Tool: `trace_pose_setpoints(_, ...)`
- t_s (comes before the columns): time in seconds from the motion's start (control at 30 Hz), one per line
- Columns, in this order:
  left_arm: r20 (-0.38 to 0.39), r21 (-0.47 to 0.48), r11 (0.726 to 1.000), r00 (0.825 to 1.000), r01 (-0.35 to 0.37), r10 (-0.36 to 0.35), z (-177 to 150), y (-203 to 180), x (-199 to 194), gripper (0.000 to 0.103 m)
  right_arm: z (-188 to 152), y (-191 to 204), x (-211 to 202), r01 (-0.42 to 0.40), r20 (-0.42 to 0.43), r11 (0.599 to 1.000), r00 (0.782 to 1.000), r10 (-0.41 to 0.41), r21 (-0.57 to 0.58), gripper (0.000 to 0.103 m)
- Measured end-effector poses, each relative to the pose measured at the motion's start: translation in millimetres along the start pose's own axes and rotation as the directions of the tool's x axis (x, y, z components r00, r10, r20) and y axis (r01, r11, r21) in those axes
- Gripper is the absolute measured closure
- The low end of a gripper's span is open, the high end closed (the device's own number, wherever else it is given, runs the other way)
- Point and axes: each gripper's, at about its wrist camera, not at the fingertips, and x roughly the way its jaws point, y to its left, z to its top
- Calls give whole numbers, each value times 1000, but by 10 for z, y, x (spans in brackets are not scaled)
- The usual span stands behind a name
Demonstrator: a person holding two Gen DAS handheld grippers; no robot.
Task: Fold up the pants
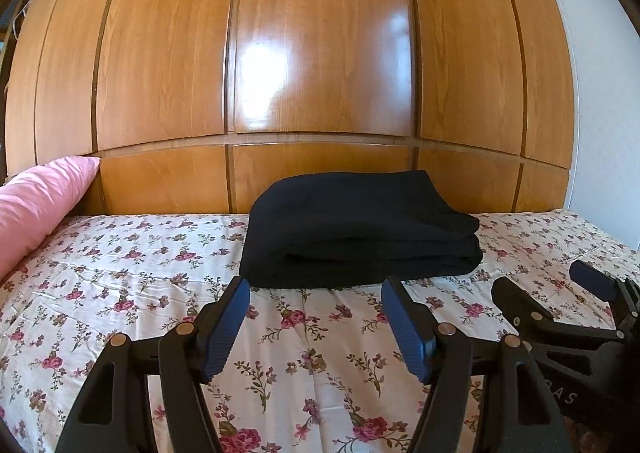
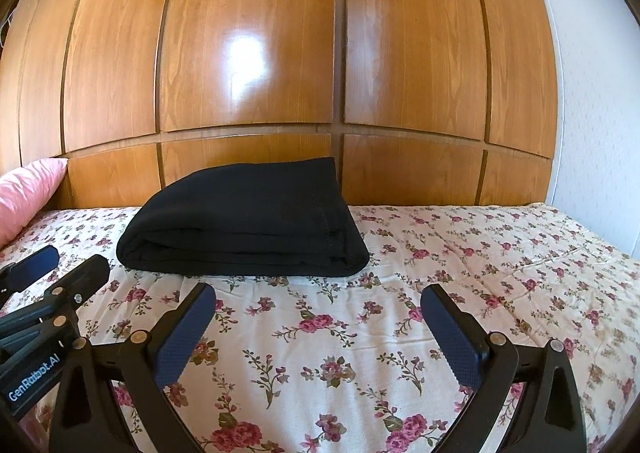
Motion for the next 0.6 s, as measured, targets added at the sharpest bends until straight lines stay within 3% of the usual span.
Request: trace_pose_setpoints(0.6,-7,-5,1000,1000,2,-2,8,11,8,41,-12,-2,34,4,-17,1000,1000,-4,7,1)
